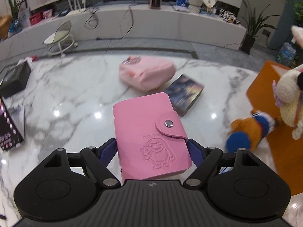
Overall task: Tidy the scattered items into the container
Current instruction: 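Carry the pink wallet and crocheted bunny with both tools over the orange box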
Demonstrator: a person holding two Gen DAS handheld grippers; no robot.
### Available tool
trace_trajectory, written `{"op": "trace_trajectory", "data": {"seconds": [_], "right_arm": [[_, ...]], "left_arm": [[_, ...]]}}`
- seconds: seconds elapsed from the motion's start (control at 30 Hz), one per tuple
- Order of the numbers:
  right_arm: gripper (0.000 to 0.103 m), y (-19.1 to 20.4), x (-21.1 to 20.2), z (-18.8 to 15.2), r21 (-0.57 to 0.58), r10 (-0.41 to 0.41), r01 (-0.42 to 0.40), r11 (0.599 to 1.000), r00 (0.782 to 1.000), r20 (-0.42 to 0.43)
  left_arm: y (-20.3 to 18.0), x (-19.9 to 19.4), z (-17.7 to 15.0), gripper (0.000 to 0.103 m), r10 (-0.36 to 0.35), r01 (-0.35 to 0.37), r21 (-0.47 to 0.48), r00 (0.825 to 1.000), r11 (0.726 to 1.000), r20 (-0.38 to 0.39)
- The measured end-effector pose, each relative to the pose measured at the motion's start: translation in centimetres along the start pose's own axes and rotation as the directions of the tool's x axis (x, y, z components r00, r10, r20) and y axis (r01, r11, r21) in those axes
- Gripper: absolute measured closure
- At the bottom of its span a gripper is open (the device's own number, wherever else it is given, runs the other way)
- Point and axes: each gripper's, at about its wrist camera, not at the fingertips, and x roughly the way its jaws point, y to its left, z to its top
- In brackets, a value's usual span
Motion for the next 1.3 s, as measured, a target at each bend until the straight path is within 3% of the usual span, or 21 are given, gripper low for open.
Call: {"op": "trace_trajectory", "data": {"seconds": [0.8, 1.0, 1.17, 1.3], "right_arm": [[0.044, -7.5, -4.3, 0.1, 0.173, -0.161, 0.144, 0.974, 0.983, 0.091], [0.044, -10.3, -5.2, -0.4, 0.231, -0.261, 0.232, 0.945, 0.959, 0.105], [0.044, -12.9, -5.4, -1.2, 0.294, -0.371, 0.326, 0.899, 0.922, 0.11], [0.044, -14.1, -5.1, -1.5, 0.303, -0.408, 0.366, 0.88, 0.909, 0.084]], "left_arm": [[-12.0, -3.8, 6.9, 0.01, -0.163, 0.143, 0.164, 0.979, 0.976, 0.12], [-15.3, -3.5, 7.6, 0.01, -0.217, 0.191, 0.196, 0.968, 0.962, 0.123], [-18.3, -3.2, 7.7, 0.01, -0.261, 0.229, 0.226, 0.958, 0.947, 0.119], [-20.5, -3.0, 7.5, 0.01, -0.307, 0.274, 0.245, 0.946, 0.93, 0.106]]}}
